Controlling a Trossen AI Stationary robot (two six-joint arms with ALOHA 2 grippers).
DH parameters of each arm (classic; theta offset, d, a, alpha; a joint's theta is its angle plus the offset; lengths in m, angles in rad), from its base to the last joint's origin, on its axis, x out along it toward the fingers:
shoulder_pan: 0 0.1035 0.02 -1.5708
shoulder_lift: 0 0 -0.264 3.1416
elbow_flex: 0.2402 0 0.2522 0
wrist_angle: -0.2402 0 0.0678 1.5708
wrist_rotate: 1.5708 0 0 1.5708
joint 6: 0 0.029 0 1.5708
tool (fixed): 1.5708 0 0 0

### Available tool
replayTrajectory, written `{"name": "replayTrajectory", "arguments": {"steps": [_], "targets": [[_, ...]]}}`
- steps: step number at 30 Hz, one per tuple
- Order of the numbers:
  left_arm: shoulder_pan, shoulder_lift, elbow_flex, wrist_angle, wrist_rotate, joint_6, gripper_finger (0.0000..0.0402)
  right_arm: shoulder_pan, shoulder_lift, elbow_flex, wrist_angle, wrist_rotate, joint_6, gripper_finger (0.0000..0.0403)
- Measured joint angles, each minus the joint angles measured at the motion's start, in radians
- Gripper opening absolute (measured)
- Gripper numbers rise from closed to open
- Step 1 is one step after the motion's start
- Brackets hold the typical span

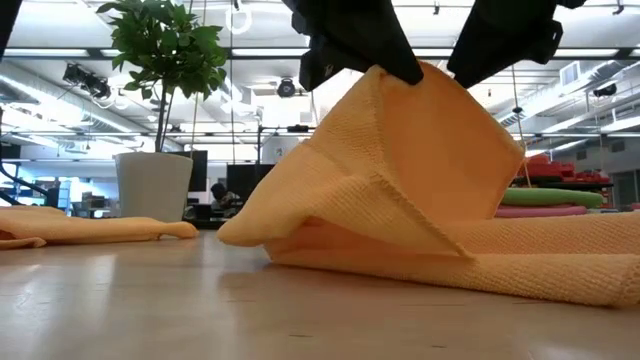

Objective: Fold microfiber towels
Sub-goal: Fold the top right orange towel

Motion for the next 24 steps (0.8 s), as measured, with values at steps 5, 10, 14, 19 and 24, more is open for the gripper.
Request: {"name": "replayTrajectory", "arguments": {"steps": [5,10,14,19,24], "targets": [[-0.001,0.0,0.0,0.0,0.001,0.0,0.0015,-0.022,0.0,0.0,-0.026,0.0,-0.011,0.0136],[0.004,0.0,0.0,0.0,0.001,0.001,0.0016,-0.031,0.004,0.0,-0.026,-0.023,-0.029,0.0136],[0.009,0.0,0.0,0.002,0.001,0.0,0.0008,-0.029,0.023,-0.015,-0.017,-0.04,-0.049,0.0136],[0.01,0.0,0.0,0.005,0.009,0.001,0.0024,-0.029,0.033,-0.053,-0.029,-0.06,-0.016,0.0136],[0.009,0.0,0.0,0.003,0.027,0.003,0.0008,-0.029,0.033,-0.075,-0.071,-0.052,0.022,0.0134]]}}
